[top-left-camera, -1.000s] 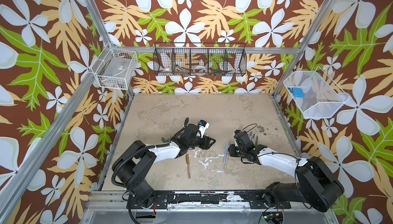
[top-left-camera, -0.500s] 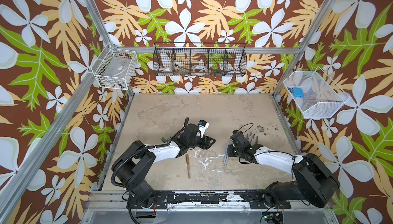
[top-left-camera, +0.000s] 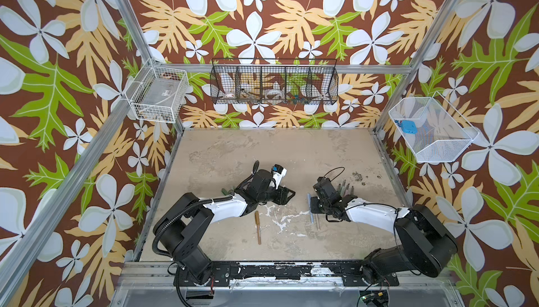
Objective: Open the pen caps
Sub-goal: 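Move the right gripper over the cream pen while the left gripper rises, then close the right gripper on the cream pen beside the pale blue pen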
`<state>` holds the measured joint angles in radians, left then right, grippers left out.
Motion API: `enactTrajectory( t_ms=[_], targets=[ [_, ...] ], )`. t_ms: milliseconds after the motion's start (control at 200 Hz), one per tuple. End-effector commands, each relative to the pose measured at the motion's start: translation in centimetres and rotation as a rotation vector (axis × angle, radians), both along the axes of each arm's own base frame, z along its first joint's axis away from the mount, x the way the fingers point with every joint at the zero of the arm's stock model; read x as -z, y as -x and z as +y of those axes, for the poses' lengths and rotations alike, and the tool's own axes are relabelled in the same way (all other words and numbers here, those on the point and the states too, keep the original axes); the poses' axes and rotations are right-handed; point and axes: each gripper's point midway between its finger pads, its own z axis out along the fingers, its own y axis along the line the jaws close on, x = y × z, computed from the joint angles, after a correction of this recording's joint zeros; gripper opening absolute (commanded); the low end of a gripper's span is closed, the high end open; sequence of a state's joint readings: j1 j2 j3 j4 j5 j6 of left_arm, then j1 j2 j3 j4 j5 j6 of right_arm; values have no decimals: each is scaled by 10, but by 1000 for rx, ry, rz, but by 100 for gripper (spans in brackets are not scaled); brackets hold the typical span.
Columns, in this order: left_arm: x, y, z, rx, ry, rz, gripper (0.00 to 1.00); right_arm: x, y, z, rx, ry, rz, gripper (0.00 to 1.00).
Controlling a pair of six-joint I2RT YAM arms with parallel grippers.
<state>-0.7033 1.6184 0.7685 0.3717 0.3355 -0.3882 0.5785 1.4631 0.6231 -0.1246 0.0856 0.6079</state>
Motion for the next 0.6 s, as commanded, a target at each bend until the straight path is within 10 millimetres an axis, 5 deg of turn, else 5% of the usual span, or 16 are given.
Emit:
enactTrajectory(
  t_ms=[0,210,591],
  targets=[
    [-3,-3,-1,-2,0,-22,60,2,4,-7,-11,52,19,21],
    [-3,-4,-1,-4,-2,-21,60,-10,11,-3,-43,112,-11,34],
    [-5,-3,0,-8,0,-21,60,-21,48,-7,-47,181,-73,37]
  ],
)
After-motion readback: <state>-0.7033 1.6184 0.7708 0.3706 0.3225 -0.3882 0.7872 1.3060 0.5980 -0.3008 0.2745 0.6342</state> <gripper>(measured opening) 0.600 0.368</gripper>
